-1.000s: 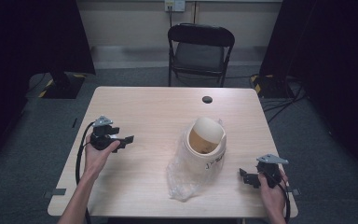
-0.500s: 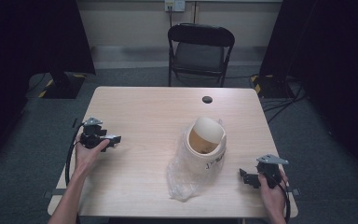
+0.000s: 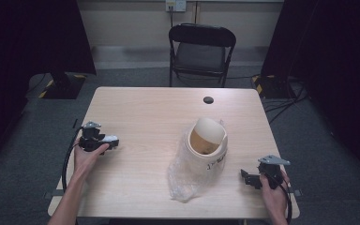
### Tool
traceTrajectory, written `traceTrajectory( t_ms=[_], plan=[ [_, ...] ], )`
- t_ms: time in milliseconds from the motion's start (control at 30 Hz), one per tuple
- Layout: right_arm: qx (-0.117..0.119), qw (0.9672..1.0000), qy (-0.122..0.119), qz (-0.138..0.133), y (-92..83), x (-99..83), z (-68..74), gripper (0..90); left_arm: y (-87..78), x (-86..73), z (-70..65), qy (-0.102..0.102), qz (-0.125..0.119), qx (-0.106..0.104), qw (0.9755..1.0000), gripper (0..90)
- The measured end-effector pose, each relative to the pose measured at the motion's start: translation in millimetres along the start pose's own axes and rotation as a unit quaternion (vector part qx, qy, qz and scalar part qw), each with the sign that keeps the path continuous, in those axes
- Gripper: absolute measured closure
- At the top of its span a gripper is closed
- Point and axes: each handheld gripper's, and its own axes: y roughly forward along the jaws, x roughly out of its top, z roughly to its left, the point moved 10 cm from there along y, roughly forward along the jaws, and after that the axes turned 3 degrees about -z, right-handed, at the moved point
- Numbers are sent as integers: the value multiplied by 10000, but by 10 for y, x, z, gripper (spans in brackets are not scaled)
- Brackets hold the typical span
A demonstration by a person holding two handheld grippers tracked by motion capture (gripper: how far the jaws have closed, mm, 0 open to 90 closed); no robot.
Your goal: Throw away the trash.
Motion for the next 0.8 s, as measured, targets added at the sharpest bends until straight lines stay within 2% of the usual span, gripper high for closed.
traceTrajectory(
  t_ms=[100,167,267,333,533,700,800],
  plan=[
    [2,10000,-6,-4,1,1,-1,95,45,-34,18,0,77,45,10000,318],
    [0,10000,-1,0,0,0,0,95,41,-36,3,-114,30,-53,9999,343],
    [1,10000,-5,-5,1,1,-1,95,27,-43,15,-106,54,12,9999,404],
    [2,10000,-7,-5,1,1,0,95,16,-57,15,-168,-96,70,9998,434],
    [2,10000,-8,-5,1,1,-1,95,-15,-88,-9,-18,-130,62,9999,527],
    [2,10000,-7,-4,1,1,-1,95,-39,-63,-50,182,-140,-19,9997,558],
    [1,10000,-7,-3,1,1,-1,95,-62,-25,-108,200,-239,-110,9995,570]
  ],
)
